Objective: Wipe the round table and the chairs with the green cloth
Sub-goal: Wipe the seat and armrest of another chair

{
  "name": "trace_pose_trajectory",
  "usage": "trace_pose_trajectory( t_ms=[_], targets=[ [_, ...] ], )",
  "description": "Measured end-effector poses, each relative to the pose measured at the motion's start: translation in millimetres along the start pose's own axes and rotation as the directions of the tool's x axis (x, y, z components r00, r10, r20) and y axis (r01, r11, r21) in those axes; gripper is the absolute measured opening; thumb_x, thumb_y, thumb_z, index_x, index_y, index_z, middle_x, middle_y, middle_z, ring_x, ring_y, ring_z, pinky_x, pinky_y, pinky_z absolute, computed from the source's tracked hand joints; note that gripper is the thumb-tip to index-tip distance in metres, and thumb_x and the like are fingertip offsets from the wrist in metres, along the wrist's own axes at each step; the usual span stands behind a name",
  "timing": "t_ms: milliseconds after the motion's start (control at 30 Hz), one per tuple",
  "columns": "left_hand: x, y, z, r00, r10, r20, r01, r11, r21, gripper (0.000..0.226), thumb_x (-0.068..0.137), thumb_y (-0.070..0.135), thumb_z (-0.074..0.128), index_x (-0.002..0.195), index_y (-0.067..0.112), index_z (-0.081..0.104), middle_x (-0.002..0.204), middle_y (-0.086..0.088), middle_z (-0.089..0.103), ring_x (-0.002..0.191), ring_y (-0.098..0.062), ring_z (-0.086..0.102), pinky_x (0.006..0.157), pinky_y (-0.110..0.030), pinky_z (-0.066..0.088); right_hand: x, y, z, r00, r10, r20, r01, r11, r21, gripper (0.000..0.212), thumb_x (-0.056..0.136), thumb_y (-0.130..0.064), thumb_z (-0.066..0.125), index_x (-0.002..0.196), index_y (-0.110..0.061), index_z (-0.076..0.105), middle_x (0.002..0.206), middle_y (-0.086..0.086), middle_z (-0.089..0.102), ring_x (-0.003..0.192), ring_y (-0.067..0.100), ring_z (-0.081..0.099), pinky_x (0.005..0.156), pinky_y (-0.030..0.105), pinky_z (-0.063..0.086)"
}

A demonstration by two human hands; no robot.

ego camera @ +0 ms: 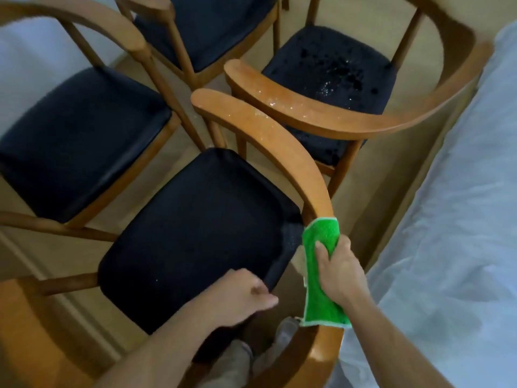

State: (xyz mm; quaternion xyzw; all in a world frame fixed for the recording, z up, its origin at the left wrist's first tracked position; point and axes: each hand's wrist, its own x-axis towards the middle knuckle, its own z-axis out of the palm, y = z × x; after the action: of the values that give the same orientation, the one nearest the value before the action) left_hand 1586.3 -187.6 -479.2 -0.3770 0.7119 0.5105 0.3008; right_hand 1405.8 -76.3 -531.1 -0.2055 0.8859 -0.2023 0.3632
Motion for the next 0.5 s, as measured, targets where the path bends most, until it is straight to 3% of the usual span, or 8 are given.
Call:
trace_pose_trajectory(
  t_ms=[67, 133, 233, 300, 367, 500],
  targets=[
    [24, -4, -55, 0.962, 0.018, -0.272, 0.007, 0.996, 0.09, 0.044, 0.088, 0.049, 0.057, 0.125, 0.025, 0.061, 0.119, 0.005, 0.065, 0.105, -0.01, 0.06, 0.091, -0.03, 0.049, -17, 8, 7, 0.998, 0.063, -0.017, -0.064, 0.997, -0.032, 0.028, 0.096, -0.054, 0.037, 0.098, -0.028, 0.03, 0.088, 0.001, 0.056, 0.07, 0.018, 0.062, 0.059, 0.034, 0.049],
    [49, -1, -112, 0.876, 0.062, -0.478, 0.027, 0.984, 0.178, 0.051, 0.092, 0.045, 0.053, 0.137, 0.022, 0.047, 0.133, -0.001, 0.056, 0.116, -0.019, 0.055, 0.092, -0.032, 0.045, -18, 11, 12, 0.992, 0.109, -0.065, -0.115, 0.988, -0.099, 0.033, 0.093, -0.059, 0.033, 0.093, -0.026, 0.032, 0.087, 0.002, 0.056, 0.075, 0.023, 0.061, 0.067, 0.039, 0.05],
    [83, 14, -184, 0.735, 0.181, -0.654, 0.076, 0.936, 0.344, 0.068, 0.092, 0.045, 0.053, 0.147, 0.013, 0.028, 0.148, -0.009, 0.039, 0.131, -0.026, 0.042, 0.1, -0.04, 0.041, 0, -3, 7, 0.99, 0.102, -0.097, -0.117, 0.98, -0.161, 0.04, 0.089, -0.065, 0.026, 0.086, -0.026, 0.032, 0.077, 0.0, 0.055, 0.066, 0.019, 0.06, 0.062, 0.036, 0.049],
    [104, 23, -218, 0.706, 0.206, -0.677, 0.152, 0.89, 0.43, 0.084, 0.09, 0.052, 0.052, 0.15, 0.01, 0.013, 0.155, -0.013, 0.023, 0.139, -0.03, 0.031, 0.103, -0.046, 0.038, 20, -17, 3, 0.995, 0.059, -0.078, -0.07, 0.987, -0.143, 0.041, 0.088, -0.066, 0.025, 0.09, -0.025, 0.034, 0.076, -0.001, 0.057, 0.063, 0.016, 0.061, 0.058, 0.036, 0.051],
    [123, 26, -242, 0.731, 0.184, -0.658, 0.216, 0.851, 0.478, 0.093, 0.088, 0.06, 0.047, 0.151, 0.008, 0.002, 0.159, -0.016, 0.007, 0.144, -0.032, 0.015, 0.107, -0.05, 0.032, 44, -31, 0, 0.993, -0.021, -0.118, 0.004, 0.989, -0.147, 0.043, 0.087, -0.068, 0.023, 0.092, -0.027, 0.033, 0.077, -0.003, 0.057, 0.063, 0.015, 0.061, 0.056, 0.035, 0.05],
    [148, 27, -261, 0.776, 0.186, -0.603, 0.257, 0.78, 0.571, 0.092, 0.089, 0.065, 0.036, 0.15, 0.002, 0.01, 0.157, -0.019, 0.013, 0.143, -0.034, 0.018, 0.107, -0.049, 0.032, 75, -47, 0, 0.975, -0.099, -0.198, 0.06, 0.979, -0.195, 0.052, 0.081, -0.075, 0.012, 0.091, -0.029, 0.035, 0.074, -0.006, 0.056, 0.061, 0.011, 0.058, 0.049, 0.028, 0.039]
  ],
)
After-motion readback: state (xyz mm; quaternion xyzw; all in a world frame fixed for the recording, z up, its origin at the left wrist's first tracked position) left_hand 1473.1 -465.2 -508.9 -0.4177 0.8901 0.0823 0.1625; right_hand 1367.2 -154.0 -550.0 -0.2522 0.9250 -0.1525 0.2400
